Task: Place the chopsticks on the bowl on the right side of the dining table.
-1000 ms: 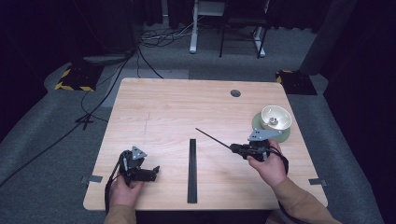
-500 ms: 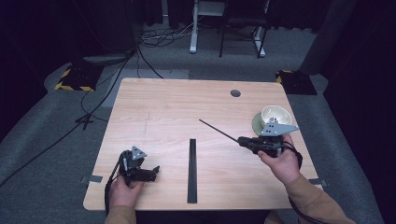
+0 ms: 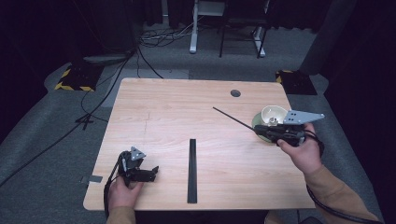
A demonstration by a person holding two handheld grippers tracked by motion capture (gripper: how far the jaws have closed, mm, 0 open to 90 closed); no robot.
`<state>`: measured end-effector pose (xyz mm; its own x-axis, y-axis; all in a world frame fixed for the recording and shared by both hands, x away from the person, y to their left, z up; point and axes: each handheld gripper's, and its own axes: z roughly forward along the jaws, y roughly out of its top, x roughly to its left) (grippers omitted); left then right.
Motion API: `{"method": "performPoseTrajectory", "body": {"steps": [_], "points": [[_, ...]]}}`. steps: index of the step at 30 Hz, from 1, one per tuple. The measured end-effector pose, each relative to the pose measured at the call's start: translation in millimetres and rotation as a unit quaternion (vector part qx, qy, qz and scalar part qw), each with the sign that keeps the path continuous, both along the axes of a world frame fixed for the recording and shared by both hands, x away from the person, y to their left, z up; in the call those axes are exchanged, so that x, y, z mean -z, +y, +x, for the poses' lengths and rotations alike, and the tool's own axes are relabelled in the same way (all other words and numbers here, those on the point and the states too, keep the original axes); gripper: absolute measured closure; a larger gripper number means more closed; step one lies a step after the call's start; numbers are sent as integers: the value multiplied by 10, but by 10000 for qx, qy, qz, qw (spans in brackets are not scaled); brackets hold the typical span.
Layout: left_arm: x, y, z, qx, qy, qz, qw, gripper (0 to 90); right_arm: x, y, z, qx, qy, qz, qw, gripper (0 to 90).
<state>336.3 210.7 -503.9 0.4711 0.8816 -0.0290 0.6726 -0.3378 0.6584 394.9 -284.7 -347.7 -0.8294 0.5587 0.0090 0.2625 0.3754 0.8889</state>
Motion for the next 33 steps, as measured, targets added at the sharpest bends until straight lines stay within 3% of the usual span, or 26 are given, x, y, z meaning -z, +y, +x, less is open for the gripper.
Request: {"method": "performPoseTrajectory", "body": {"steps": [8, 21, 27, 33], "points": [[3, 2, 4, -23, -15, -29, 10000, 20, -83, -263, 101, 72, -89, 103, 9999, 864], [-1, 1, 4, -42, 5, -1, 10000, 20, -214, -629, 354, 426, -298, 19, 9986, 864], [0, -1, 4, -66, 8, -12, 10000, 20, -199, -757, 477, 372, -370, -50, 9986, 864], [0, -2, 4, -82, 17, -17, 10000, 20, -109, -938, 624, 521, -259, -104, 9983, 863]]}}
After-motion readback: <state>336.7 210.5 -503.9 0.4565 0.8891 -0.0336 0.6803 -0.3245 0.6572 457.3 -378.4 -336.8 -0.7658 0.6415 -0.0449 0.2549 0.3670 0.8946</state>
